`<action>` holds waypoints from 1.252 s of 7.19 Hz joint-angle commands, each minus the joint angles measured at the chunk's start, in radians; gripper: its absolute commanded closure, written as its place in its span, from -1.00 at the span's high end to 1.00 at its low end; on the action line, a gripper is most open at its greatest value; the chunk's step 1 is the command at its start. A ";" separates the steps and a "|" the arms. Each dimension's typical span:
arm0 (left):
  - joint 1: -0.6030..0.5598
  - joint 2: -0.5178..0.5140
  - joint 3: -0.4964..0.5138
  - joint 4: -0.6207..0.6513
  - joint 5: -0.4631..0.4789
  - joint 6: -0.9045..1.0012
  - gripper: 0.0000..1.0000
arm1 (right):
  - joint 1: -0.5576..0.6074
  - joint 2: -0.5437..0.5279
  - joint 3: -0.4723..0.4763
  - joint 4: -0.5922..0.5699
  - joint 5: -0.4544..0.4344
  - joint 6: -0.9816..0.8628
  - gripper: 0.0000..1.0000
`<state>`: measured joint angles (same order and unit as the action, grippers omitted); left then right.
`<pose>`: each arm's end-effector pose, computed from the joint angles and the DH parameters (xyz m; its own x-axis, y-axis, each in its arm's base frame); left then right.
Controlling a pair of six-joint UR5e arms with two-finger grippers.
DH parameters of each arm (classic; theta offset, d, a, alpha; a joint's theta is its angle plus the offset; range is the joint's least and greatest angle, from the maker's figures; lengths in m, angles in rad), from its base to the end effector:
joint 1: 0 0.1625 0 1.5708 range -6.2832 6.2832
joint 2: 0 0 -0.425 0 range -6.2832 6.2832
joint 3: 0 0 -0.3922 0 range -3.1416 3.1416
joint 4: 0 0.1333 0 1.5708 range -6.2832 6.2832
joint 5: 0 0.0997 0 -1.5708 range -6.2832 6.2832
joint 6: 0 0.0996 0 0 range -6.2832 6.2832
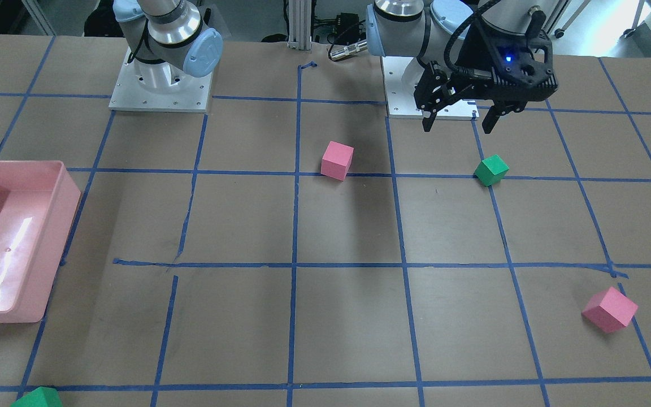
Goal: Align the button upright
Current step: 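Lift the button out of the bin and carry it to table center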
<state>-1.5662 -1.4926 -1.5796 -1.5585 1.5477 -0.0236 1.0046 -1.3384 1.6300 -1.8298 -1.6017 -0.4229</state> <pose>-0.1335 -0.4662 0.5223 -0.9993 -0.0262 0.0249 -0.0282 0.9963 -0.0810 -0.1958 -0.5508 0.3606 -0.9898 0.1420 0.0148 0.1425 0.9889 0.0424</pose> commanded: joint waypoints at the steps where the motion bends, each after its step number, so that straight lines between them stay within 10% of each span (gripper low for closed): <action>1: 0.000 0.000 0.001 0.000 0.000 0.001 1.00 | 0.179 -0.011 -0.064 0.110 -0.010 0.103 -1.00; 9: 0.002 0.000 0.001 0.000 0.000 0.001 1.00 | 0.759 0.214 -0.065 -0.132 0.074 0.374 -1.00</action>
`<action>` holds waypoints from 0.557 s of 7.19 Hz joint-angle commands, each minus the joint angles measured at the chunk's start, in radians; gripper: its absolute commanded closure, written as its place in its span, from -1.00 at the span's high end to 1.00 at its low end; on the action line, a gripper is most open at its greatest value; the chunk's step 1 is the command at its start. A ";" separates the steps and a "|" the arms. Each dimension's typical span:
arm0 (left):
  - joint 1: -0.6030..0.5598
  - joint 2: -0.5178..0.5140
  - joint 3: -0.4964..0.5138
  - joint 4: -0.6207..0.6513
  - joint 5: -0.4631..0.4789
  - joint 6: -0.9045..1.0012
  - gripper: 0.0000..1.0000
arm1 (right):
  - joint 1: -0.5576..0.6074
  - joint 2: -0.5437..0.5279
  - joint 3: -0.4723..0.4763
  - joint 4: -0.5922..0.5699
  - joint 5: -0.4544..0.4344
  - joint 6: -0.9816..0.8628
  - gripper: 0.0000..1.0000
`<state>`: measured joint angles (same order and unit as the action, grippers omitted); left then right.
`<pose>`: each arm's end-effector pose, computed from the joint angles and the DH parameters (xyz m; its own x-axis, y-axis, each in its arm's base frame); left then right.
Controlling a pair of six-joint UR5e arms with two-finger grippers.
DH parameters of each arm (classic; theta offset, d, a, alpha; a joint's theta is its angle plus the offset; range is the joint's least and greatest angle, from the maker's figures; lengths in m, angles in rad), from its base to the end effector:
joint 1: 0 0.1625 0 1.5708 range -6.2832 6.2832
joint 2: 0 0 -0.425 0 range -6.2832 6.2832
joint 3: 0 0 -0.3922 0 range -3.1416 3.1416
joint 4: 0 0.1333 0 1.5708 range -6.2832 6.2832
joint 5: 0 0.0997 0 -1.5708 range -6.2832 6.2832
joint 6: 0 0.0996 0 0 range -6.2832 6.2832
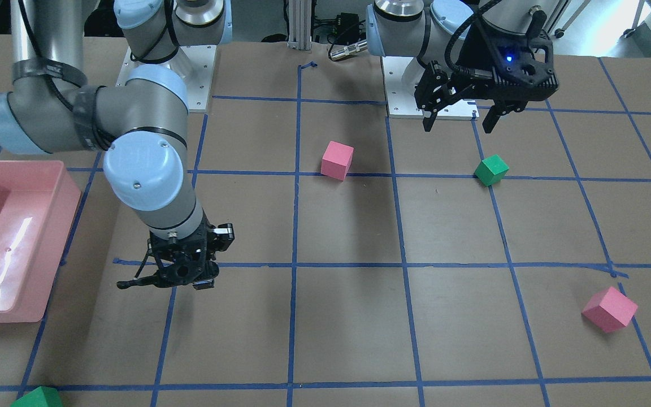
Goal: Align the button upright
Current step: 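Lift the button out of the bin and carry it to table center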
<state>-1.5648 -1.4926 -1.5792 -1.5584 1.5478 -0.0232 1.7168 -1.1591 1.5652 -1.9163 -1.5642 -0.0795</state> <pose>-0.1328 -0.4664 0.5225 -0.9993 -0.0272 0.0248 -0.0292 0.9962 -0.0815 0.2233 -0.5977 0.2916 -0.9747 -0.2231 -0.0114 -0.2233 0.9729 0.0598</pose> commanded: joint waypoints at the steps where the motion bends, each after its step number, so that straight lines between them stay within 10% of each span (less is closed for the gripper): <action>1: 0.000 0.000 0.001 0.000 0.000 0.000 1.00 | 0.081 0.071 -0.001 -0.099 0.052 0.033 -1.00; 4: 0.000 0.002 0.002 0.000 0.005 0.003 1.00 | 0.142 0.151 -0.005 -0.216 0.104 0.084 -1.00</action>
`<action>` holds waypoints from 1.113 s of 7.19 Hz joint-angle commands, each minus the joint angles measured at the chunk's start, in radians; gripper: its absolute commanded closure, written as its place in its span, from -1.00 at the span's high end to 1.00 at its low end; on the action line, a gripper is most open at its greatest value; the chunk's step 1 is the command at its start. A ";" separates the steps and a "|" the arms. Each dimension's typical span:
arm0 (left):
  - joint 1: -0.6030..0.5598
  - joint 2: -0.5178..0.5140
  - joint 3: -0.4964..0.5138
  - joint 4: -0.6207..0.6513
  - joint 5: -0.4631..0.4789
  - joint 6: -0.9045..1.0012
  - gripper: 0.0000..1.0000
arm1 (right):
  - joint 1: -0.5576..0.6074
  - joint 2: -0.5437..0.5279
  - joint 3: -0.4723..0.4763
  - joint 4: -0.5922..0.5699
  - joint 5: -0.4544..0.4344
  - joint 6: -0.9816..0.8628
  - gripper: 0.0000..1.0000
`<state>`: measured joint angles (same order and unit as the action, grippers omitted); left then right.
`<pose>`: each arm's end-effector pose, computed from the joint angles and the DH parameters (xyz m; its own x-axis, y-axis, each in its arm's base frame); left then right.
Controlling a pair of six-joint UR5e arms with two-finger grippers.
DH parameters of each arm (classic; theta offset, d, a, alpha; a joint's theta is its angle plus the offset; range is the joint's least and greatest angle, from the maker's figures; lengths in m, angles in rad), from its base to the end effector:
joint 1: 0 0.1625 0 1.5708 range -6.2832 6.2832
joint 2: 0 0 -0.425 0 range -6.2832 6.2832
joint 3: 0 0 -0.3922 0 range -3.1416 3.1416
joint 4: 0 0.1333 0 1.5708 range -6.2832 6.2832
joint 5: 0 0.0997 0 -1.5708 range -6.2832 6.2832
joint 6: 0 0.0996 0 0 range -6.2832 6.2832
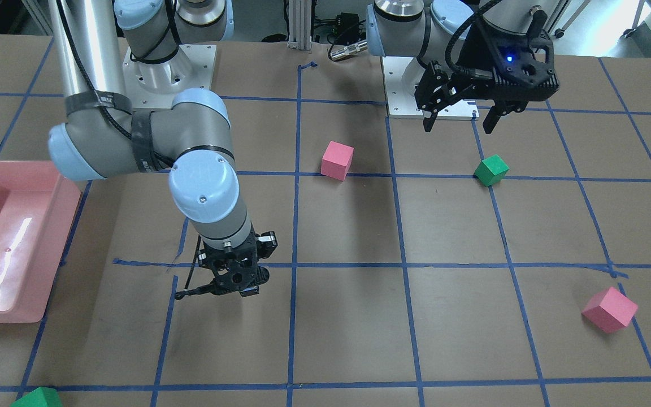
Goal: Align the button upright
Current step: 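Lift the button out of the bin and carry it to table center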
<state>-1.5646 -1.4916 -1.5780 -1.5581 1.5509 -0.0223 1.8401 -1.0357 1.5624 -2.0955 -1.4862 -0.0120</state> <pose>-0.1324 -0.4662 0.5236 -0.9994 -0.0267 0.0217 -0.0285 0.9960 -0.0841 0.3109 -0.5939 0.2315 -0.9573 -0.2765 -0.0845 -0.2776 0.9607 0.0010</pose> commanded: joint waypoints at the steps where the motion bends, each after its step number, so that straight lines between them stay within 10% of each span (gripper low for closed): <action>1: 0.000 0.001 0.000 0.000 -0.002 0.002 1.00 | 0.037 0.049 -0.049 -0.029 0.036 0.035 -1.00; 8: 0.000 0.001 0.000 0.000 -0.005 0.002 1.00 | 0.079 0.140 -0.125 -0.003 0.021 0.153 -1.00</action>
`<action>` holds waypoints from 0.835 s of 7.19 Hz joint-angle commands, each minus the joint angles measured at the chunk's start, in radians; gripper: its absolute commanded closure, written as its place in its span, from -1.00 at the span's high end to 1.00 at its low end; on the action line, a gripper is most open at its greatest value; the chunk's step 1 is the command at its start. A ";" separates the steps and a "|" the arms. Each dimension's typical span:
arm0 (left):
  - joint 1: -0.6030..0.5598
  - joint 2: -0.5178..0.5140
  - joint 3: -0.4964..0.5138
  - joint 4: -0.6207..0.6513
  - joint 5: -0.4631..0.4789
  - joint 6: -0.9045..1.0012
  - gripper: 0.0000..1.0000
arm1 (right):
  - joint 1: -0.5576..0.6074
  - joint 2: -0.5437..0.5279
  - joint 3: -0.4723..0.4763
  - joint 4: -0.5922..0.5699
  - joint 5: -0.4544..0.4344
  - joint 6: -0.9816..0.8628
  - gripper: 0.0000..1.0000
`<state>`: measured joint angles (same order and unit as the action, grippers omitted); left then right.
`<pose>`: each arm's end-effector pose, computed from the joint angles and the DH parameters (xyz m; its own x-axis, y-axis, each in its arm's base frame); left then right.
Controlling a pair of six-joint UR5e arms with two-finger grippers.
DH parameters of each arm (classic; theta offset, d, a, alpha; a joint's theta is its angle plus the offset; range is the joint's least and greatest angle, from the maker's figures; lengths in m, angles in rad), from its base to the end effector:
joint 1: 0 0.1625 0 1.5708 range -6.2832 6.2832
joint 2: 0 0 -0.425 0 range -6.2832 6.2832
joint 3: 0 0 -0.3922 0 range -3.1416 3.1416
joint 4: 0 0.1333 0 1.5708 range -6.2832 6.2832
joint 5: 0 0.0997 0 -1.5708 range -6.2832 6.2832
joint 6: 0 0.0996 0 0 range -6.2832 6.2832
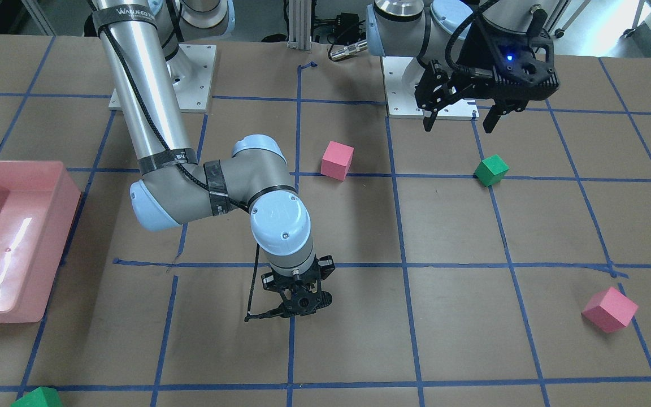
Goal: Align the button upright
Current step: 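Lower the button onto the table and open the right gripper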
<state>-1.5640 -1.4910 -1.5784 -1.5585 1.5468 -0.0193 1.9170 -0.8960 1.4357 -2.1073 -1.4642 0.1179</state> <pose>-0.1325 -0.4660 0.5236 -0.9994 -0.0240 0.0255 -0.0261 0.9961 -0.0839 0.3733 -0.6109 0.1935 -0.9689 -0.2241 -0.1053 -0.2269 0.9738 0.0157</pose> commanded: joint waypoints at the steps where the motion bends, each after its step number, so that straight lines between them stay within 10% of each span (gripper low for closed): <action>1: -0.001 0.000 0.000 0.000 0.001 -0.001 1.00 | 0.002 0.002 0.002 0.013 -0.001 0.023 -1.00; 3: -0.001 0.000 0.000 0.000 0.001 -0.001 1.00 | 0.002 0.002 -0.001 0.013 -0.001 0.019 -0.95; 6: 0.001 0.000 0.003 0.000 0.001 0.002 1.00 | 0.004 0.000 0.002 0.004 -0.002 0.025 0.69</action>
<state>-1.5645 -1.4910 -1.5779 -1.5585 1.5478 -0.0186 1.9195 -0.8946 1.4350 -2.1010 -1.4663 0.1390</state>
